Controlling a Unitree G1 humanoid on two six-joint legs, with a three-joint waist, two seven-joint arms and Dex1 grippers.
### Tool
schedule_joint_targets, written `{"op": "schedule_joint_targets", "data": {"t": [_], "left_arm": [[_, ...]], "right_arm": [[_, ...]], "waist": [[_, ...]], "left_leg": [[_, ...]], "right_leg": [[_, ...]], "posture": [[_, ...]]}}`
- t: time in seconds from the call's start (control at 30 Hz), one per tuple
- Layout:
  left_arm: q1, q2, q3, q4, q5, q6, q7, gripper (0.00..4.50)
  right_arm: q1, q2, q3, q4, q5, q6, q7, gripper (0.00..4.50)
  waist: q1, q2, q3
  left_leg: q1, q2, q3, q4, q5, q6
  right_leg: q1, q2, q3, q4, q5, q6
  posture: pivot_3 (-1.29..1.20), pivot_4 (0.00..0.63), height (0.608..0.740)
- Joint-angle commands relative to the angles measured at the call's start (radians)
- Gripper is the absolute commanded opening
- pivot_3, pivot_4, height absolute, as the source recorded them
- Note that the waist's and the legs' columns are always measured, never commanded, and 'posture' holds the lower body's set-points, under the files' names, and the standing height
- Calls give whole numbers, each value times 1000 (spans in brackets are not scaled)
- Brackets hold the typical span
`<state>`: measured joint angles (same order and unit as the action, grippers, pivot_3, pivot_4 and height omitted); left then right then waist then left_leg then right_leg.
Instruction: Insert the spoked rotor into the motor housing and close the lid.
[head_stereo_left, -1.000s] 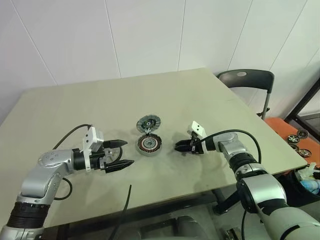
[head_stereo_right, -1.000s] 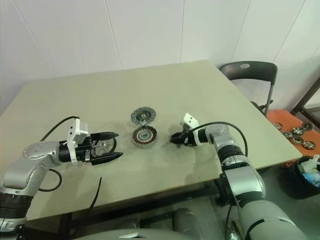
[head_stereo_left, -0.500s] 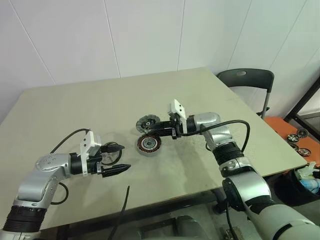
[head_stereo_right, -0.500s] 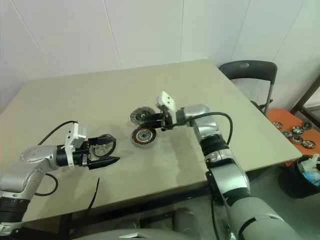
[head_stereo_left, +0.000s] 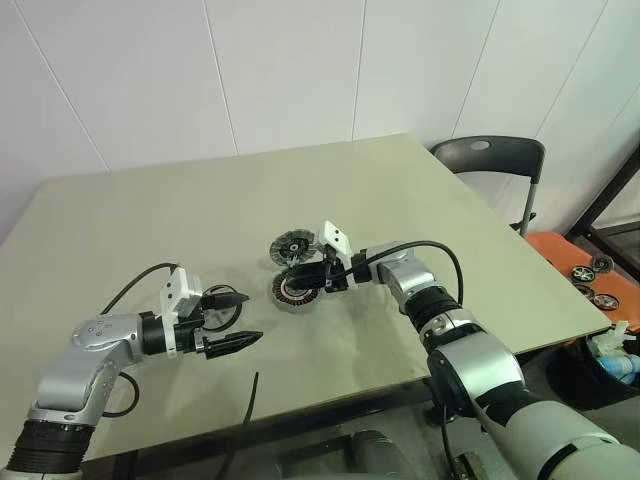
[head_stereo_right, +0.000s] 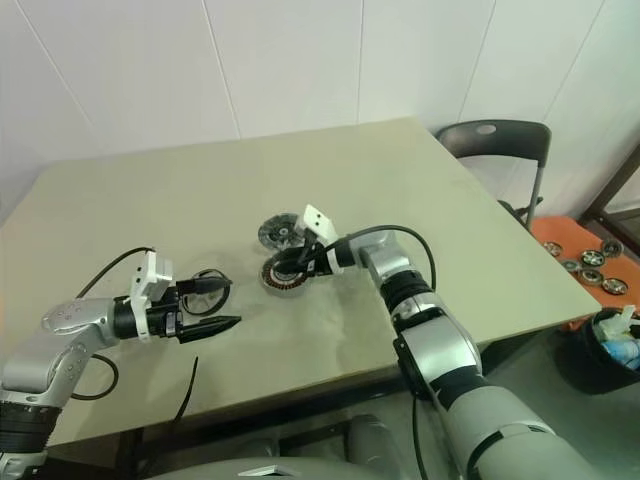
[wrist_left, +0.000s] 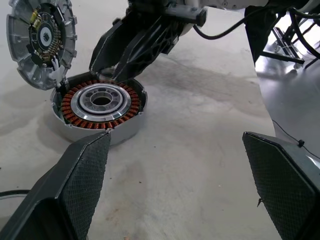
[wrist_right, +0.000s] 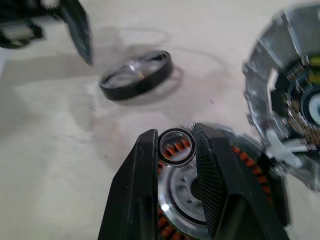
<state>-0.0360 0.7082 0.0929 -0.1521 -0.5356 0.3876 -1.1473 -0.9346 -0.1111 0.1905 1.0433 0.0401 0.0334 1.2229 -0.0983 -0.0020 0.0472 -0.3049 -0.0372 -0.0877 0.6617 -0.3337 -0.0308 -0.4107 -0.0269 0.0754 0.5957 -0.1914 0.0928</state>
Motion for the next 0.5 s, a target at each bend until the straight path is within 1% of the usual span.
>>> {"op": "schedule_joint_targets", "data": {"t": [0.03,0.23,0.5], "left_arm": [[1,9,27,-43,-18,-1,8,4500],[-5,4,20,-54,-21,8,17,4500],[0,4,22,-73,-26,23,25,4500]], "right_arm": [[-47,17,-19,29,-2,-42,-18,706],[-58,41,-36,94,-15,-61,-81,706],[-66,36,-41,134,-26,-76,-108,706]], "waist": [[0,0,0],[-1,0,0],[-1,0,0]], "left_leg": [[0,0,0,0,0,0],[0,0,0,0,0,0],[0,0,0,0,0,0]], "right_leg": [[0,0,0,0,0,0],[0,0,0,0,0,0],[0,0,0,0,0,0]], "posture": [[0,0,740],[0,0,740],[0,0,740]]}}
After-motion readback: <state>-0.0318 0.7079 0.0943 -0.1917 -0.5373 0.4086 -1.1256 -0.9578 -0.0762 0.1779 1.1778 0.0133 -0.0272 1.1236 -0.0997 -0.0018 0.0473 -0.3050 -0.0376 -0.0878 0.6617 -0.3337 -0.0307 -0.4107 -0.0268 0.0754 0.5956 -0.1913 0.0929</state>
